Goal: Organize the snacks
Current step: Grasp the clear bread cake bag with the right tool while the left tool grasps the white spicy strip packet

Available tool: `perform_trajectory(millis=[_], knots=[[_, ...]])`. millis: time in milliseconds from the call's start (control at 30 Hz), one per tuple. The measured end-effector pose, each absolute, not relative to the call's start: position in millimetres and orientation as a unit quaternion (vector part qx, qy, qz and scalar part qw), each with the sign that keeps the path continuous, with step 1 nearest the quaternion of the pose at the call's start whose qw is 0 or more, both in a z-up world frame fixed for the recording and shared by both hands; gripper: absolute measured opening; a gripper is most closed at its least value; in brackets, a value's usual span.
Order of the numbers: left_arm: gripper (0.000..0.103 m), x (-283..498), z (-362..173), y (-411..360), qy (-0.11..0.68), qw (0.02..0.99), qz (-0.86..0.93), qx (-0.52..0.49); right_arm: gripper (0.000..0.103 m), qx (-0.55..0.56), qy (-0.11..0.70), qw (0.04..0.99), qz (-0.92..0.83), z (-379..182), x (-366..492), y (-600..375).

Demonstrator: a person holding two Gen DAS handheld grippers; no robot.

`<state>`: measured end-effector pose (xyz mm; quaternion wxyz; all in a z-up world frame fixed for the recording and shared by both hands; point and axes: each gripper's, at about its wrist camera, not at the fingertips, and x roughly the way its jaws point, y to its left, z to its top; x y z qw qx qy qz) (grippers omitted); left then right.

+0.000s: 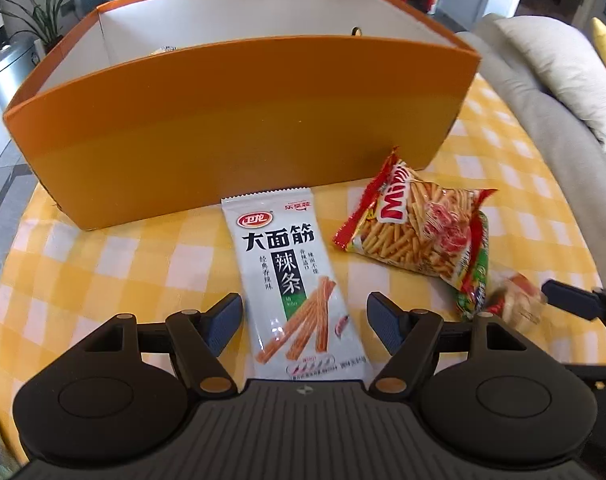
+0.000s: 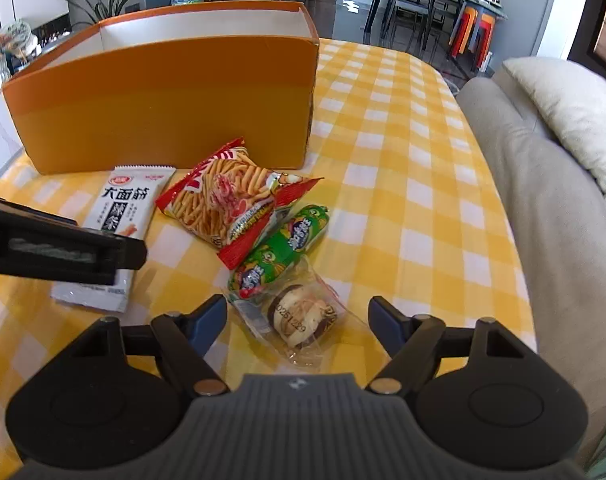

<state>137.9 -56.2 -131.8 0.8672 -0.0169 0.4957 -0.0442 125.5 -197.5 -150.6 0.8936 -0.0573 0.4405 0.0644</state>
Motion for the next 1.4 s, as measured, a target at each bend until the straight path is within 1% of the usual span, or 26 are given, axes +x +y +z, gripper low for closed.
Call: perform_trajectory(millis=[133,200,233,267,300,367,400,433,533,700,800,867,900,1033,1200,1300,1333,1367,1400], knots=[[0.084,146.5,-135.7,-58.4,0.498,0.866,-0.029,-0.008,0.073,-0.043,0.443,0.893,0.063,-150.2,125.4,-199.0],[0.084,150.5,-137.2,-58.3,0.499,0.866,-0.02,-0.003,0.071,-0.045,0.443,0.893,0.059,-150.5,123.9,-197.2],[0.083,152.1,-138.0,-57.7,0.5,0.866,-0.017,-0.003,0.067,-0.048,0.444,0.893,0.058,-150.5,123.3,-196.3],[0.082,153.2,-138.8,-56.9,0.501,0.865,-0.014,-0.004,0.066,-0.047,0.446,0.892,0.058,-150.4,122.1,-195.6],[0.08,153.9,-139.0,-56.4,0.501,0.865,-0.012,-0.003,0.065,-0.046,0.445,0.892,0.059,-149.9,120.5,-195.2],[0.073,155.3,-139.1,-56.7,0.503,0.864,-0.019,0.0,0.061,-0.046,0.446,0.892,0.065,-149.2,118.2,-193.9],[0.067,155.1,-138.3,-57.0,0.502,0.865,-0.023,0.002,0.06,-0.048,0.446,0.891,0.066,-149.1,117.2,-193.0],[0.065,154.7,-137.8,-57.3,0.502,0.865,-0.026,0.006,0.057,-0.052,0.447,0.891,0.066,-148.9,116.3,-191.6],[0.064,150.9,-136.9,-58.1,0.511,0.859,-0.042,0.019,0.057,-0.057,0.45,0.889,0.067,-148.5,114.7,-188.8],[0.063,131.1,-133.0,-57.3,0.541,0.833,-0.096,0.071,0.056,-0.035,0.464,0.881,0.08,-145.1,109.4,-186.8],[0.063,118.8,-132.7,-54.2,0.552,0.822,-0.115,0.083,0.056,-0.017,0.477,0.875,0.085,-143.9,104.3,-184.2],[0.066,114.1,-133.4,-51.3,0.551,0.823,-0.111,0.076,0.056,-0.007,0.48,0.872,0.091,-142.9,100.7,-182.0],[0.07,113.3,-134.5,-51.4,0.548,0.826,-0.107,0.073,0.056,-0.006,0.48,0.872,0.094,-142.9,99.6,-181.0],[0.076,106.9,-135.0,-51.3,0.535,0.836,-0.1,0.07,0.057,-0.017,0.468,0.878,0.098,-144.1,99.1,-176.8],[0.077,106.8,-136.5,-52.9,0.523,0.845,-0.093,0.066,0.058,-0.035,0.463,0.88,0.099,-149.2,99.6,-173.9],[0.07,105.6,-135.5,-50.9,0.519,0.847,-0.099,0.062,0.057,-0.035,0.462,0.88,0.102,-149.7,101.5,-175.5],[0.066,105.0,-135.1,-50.9,0.516,0.848,-0.1,0.063,0.056,-0.032,0.463,0.88,0.103,-149.9,101.9,-175.9],[0.063,104.4,-134.7,-51.1,0.514,0.849,-0.103,0.063,0.051,-0.031,0.463,0.88,0.103,-149.8,101.9,-176.2],[0.06,104.1,-134.2,-51.2,0.513,0.85,-0.105,0.063,0.051,-0.031,0.466,0.878,0.103,-150.5,102.3,-175.8]])
